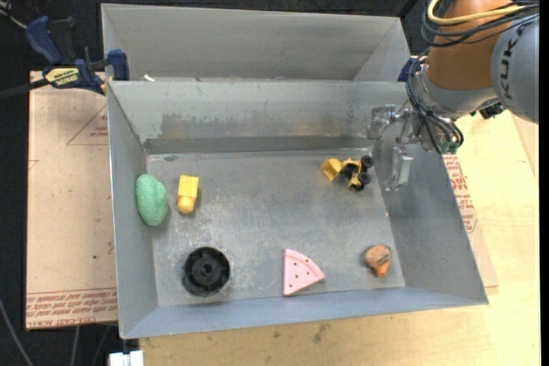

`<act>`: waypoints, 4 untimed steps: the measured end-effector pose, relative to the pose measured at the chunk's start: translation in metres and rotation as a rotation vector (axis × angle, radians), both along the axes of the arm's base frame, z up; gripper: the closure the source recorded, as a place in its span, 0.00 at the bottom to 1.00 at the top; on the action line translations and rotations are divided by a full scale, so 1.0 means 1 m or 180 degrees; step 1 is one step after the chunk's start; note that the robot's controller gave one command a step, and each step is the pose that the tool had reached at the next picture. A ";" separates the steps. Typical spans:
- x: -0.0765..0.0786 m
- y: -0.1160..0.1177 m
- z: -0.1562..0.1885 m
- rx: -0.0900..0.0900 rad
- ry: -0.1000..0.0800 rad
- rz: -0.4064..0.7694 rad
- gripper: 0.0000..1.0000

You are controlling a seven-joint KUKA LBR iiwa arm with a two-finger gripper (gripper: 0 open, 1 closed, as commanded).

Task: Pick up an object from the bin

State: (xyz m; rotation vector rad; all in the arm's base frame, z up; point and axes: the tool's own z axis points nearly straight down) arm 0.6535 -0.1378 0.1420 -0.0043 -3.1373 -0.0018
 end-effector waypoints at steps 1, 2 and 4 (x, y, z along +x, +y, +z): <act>0.002 0.000 0.005 -0.0003 -0.0022 0.0006 0.00; 0.003 0.015 -0.031 -0.0006 -0.0033 0.0193 0.00; 0.003 0.042 -0.038 -0.0002 -0.0025 -0.0082 0.00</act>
Offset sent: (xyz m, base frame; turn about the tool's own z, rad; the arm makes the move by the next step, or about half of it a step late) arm 0.0015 0.0231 -0.0530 -0.0947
